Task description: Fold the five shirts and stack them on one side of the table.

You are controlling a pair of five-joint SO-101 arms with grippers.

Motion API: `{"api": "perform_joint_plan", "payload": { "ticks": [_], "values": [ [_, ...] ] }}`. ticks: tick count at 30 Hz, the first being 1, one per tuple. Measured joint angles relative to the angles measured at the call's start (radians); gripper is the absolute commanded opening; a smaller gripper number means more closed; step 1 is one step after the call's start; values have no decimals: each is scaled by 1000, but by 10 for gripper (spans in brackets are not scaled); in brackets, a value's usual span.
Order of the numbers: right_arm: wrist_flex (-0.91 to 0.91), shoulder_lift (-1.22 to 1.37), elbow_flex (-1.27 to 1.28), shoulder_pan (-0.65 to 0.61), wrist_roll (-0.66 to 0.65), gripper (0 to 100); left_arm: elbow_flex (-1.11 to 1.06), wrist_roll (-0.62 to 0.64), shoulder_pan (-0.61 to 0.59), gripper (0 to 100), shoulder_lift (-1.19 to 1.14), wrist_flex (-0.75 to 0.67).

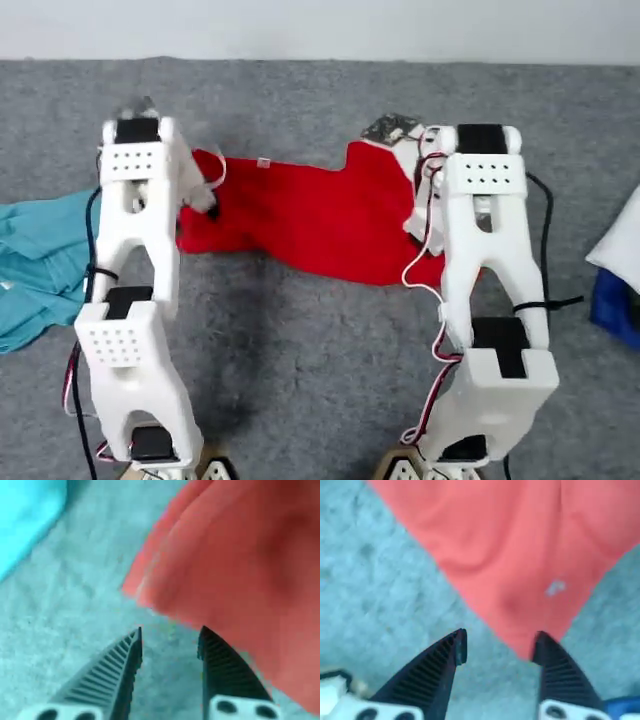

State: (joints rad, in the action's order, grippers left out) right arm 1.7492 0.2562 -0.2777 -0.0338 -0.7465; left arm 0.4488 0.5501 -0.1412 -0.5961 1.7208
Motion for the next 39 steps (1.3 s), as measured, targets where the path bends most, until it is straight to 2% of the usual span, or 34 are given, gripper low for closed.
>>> {"api": "perform_joint_plan", "payload": {
  "ticks": [4, 11, 20, 28, 33, 35, 38, 39],
  "values": [
    [0, 0, 11, 26, 0, 480, -34, -3, -25, 182, -40, -54],
    [-78, 0, 146, 61, 0, 431, 8, -3, -23, 182, -170, -135],
    [-252, 100, 190, 74, 0, 381, 288, -43, -23, 182, -339, -135],
    [-370, 239, 190, 72, 0, 228, 525, -77, -23, 182, -482, -44],
    [-419, 262, 189, 78, 44, 74, 661, -81, -23, 176, -568, 9],
    [-439, 262, 189, 78, 63, 8, 704, -81, -21, 144, -597, 14],
    [-453, 262, 189, 78, 87, 20, 753, -81, -15, 16, -629, 14],
    [-453, 262, 189, 77, 91, 12, 772, -83, -12, 8, -635, 14]
  ]
}}
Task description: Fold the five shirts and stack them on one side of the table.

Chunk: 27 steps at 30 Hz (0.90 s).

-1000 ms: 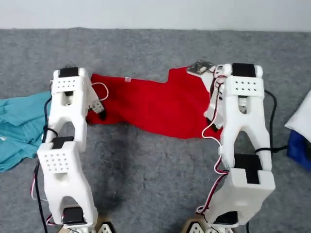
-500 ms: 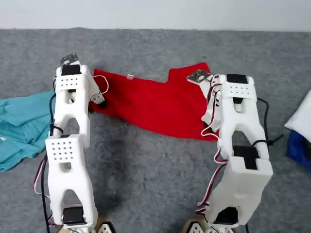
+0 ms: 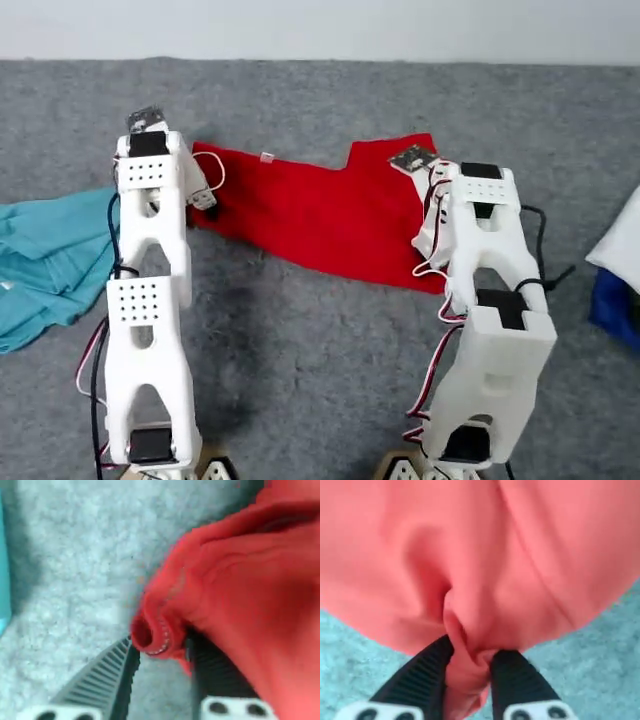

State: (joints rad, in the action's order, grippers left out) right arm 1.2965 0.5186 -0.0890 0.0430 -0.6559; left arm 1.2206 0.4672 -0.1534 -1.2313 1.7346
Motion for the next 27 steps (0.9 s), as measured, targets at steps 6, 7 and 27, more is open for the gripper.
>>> {"api": "perform_joint_plan", "payload": {
  "ticks": [6, 7, 27],
  "values": [
    [40, 2, -55, 0, 5, 9, 41, 2, 2, 12, -25, -9],
    [55, 2, -72, 0, 5, 9, 43, 2, 2, 12, -25, -9],
    [414, 2, -181, -3, -222, 9, -319, -183, -25, 12, 198, -8]
  ]
}}
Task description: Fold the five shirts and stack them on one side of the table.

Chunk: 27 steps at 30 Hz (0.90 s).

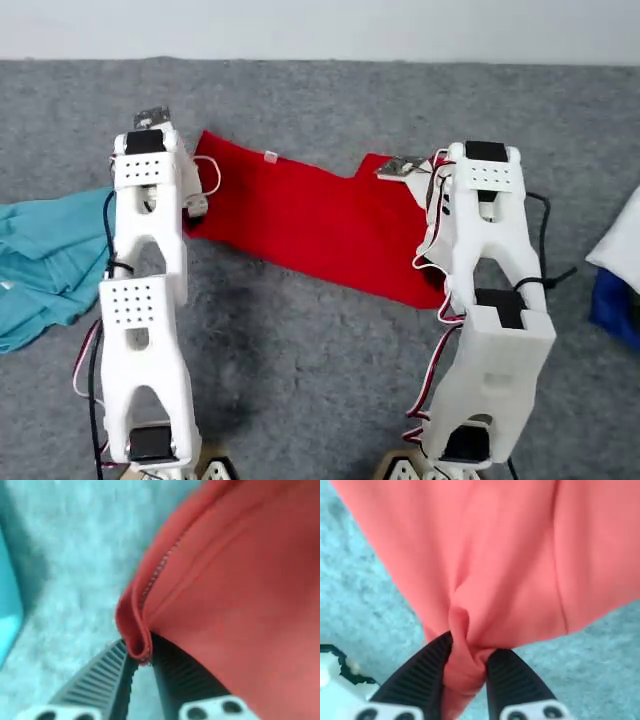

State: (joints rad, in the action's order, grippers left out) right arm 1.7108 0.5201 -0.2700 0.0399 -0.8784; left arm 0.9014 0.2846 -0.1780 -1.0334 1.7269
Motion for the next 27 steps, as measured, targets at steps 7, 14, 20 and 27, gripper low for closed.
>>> {"api": "perform_joint_plan", "payload": {
  "ticks": [7, 14, 20, 27],
  "values": [
    [43, 0, 5, 20, -35, 9, -413, -63, -37, 12, 215, 0],
    [43, -106, 259, 80, -181, 9, -654, -117, -104, 12, 342, 0],
    [43, -318, 500, 147, -278, 9, -847, -192, -170, 12, 456, 0],
    [43, -462, 678, 206, -341, 26, -1036, -258, -199, 15, 589, 0]
  ]
}}
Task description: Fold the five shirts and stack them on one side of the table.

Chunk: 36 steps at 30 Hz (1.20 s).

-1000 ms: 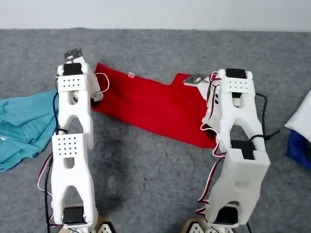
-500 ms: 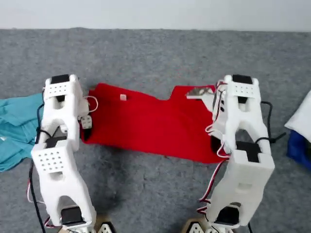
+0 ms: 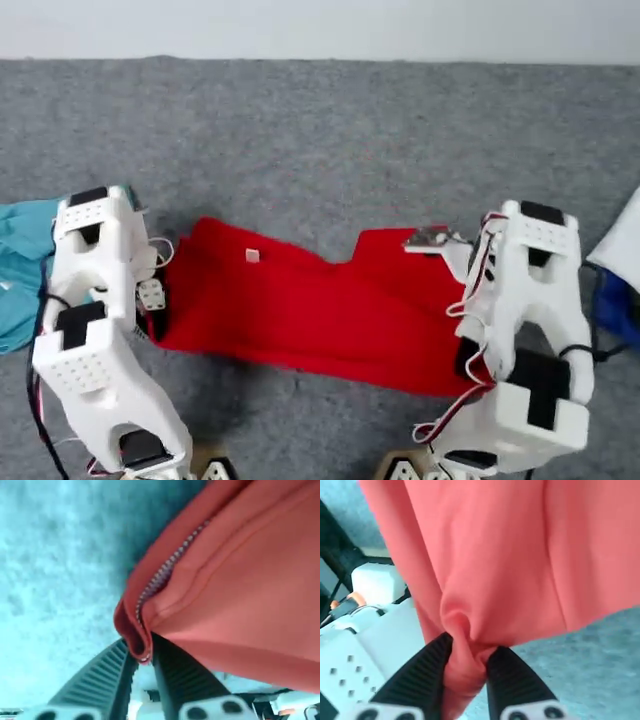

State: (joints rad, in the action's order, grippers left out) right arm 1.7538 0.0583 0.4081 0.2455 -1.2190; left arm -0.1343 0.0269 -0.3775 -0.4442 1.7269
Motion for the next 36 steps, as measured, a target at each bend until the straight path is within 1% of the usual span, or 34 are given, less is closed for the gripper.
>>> {"api": "perform_joint_plan", "payload": {
  "ticks": [1, 4, 6, 11, 14, 17, 21, 24, 27, 31, 34, 36],
  "values": [
    [0, -6, 18, 2, 0, 58, -20, -3, -2, 15, 14, 0],
    [0, -15, 37, 9, 0, 203, -46, -6, -6, 18, 37, 0],
    [0, -17, 38, 12, 0, 262, -51, -6, -11, 52, 38, 0],
    [2, -34, 38, 15, 0, 270, -54, -6, -25, 242, 61, 0],
    [2, -97, 38, 25, -2, 273, -54, -6, -31, 318, 138, 0],
    [2, -198, 38, 23, -2, 273, -54, -21, -29, 331, 255, 0],
    [2, -333, 38, 23, -2, 271, -54, -107, -29, 333, 436, 0],
    [-6, -390, 9, 23, 3, 271, -54, -144, -29, 333, 531, 0],
    [-91, -394, -3, 23, 75, 270, -55, -144, 8, 333, 543, -18],
    [-206, -333, -3, -9, 163, 270, -40, -21, 129, 332, 465, -104],
    [-216, -301, -3, -40, 180, 270, 44, 97, 229, 331, 359, -124],
    [-216, -302, -3, -46, 192, 270, 132, 187, 273, 331, 281, -130]
  ]
}}
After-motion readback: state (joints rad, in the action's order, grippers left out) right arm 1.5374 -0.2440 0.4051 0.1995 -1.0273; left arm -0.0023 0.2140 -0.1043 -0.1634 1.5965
